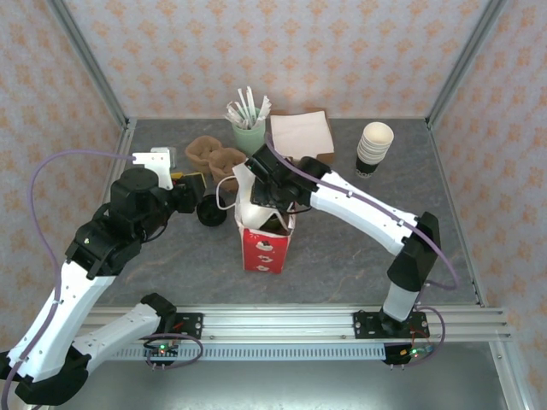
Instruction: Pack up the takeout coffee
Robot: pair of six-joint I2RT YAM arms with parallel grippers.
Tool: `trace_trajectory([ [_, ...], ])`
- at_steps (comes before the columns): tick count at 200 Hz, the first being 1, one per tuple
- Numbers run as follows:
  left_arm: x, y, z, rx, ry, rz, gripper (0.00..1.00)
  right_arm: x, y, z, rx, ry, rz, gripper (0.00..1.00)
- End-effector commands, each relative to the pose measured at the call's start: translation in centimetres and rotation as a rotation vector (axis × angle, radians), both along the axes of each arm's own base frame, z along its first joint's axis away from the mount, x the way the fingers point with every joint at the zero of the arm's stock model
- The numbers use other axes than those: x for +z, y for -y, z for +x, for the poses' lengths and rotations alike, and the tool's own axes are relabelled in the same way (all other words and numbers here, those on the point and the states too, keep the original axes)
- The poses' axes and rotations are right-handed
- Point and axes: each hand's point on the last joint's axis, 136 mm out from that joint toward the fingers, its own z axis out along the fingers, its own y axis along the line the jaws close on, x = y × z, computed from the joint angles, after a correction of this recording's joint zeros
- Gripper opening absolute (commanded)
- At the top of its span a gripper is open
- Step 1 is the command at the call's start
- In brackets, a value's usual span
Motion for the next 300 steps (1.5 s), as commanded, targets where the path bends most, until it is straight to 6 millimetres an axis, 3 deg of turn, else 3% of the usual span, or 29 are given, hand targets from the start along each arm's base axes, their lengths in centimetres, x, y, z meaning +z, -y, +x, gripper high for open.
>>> trace_trajectory([
  [1,0.4,-0.3,0.0,0.011,0.028,0.023,0.49,3.3,0.5,0.2,0.001,0.078,-0.013,0.47],
  [39,0.7,-0.5,-0.1,0.014,0.036,0.028,0.49,6.9,1.0,0.6,-0.003,0.154,0.014,0.51],
  [71,0.8,-0.7,-0.3,0.016,0.041,0.027,0.49,7.7,-0.5,0.6,0.035,0.18,0.099,0.49],
  [98,0.6,-0.6,-0.2,0.015,0.039,0.026,0.5,5.5,-2.5,0.7,0.075,0.141,0.141,0.46],
  [116,0.4,-0.6,-0.1,0.016,0.038,0.023,0.5,3.4,-3.0,1.1,0.063,0.121,0.121,0.38],
  [135,0.3,-0.4,-0.1,0.01,0.038,0.021,0.5,1.5,-2.5,2.0,0.019,0.135,0.064,0.33],
  [184,0.1,-0.4,0.0,0.013,0.034,0.024,0.51,-3.3,-1.7,3.4,-0.031,0.086,-0.085,0.33],
  [217,-0.2,-0.4,0.0,0.013,0.031,0.023,0.51,-3.8,-1.6,3.4,-0.037,0.073,-0.11,0.33],
  [242,-0.6,-0.4,0.3,0.02,0.028,0.027,0.52,-0.2,-2.2,3.3,-0.009,0.105,-0.051,0.34],
  [265,-0.5,-0.6,0.9,0.046,0.037,0.036,0.57,5.1,-2.3,3.2,0.02,0.187,0.023,0.37],
  [300,0.7,-1.8,2.3,0.138,0.083,0.064,0.68,13.8,-0.7,2.7,0.069,0.36,0.102,0.44],
])
